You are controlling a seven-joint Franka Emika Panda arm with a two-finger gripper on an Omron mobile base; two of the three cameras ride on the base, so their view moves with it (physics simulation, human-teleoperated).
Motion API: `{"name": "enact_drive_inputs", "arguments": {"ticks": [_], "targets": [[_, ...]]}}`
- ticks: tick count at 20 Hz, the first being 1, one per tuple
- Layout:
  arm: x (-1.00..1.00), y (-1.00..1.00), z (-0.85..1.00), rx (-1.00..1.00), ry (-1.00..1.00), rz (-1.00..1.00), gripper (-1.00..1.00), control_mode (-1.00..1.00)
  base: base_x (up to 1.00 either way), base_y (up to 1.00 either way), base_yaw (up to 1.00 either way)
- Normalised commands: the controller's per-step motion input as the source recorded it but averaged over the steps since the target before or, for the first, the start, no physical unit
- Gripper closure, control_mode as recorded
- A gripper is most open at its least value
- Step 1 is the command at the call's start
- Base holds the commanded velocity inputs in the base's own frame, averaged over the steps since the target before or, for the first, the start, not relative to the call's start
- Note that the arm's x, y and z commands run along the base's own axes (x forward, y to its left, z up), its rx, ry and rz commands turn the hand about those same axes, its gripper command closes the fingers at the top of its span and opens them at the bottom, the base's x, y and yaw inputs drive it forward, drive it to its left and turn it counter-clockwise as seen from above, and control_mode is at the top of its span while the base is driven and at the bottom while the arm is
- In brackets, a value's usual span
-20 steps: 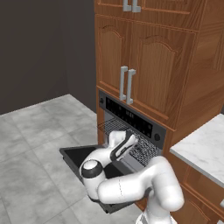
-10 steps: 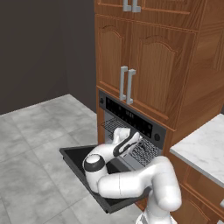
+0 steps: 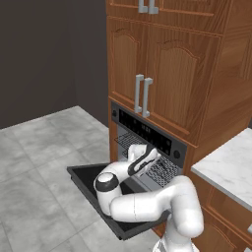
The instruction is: Place the fish on the top rack of the oven, and slide the tray back inside. Close the oven door.
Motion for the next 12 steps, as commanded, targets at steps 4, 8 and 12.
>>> {"name": "enact_drive_inputs", "arguments": {"ticks": [4, 8, 12], "targets": [[0.07, 0.4, -0.12, -0.06, 0.0, -0.08, -1.0, -1.0, 0.0, 0.0, 0.0], [0.01, 0.35, 0.0, -0.05, 0.0, -0.05, -1.0, -1.0, 0.0, 0.0, 0.0], [0.03, 0.17, 0.03, -0.08, -0.1, 0.0, -1.0, -1.0, 0.0, 0.0, 0.0]]}}
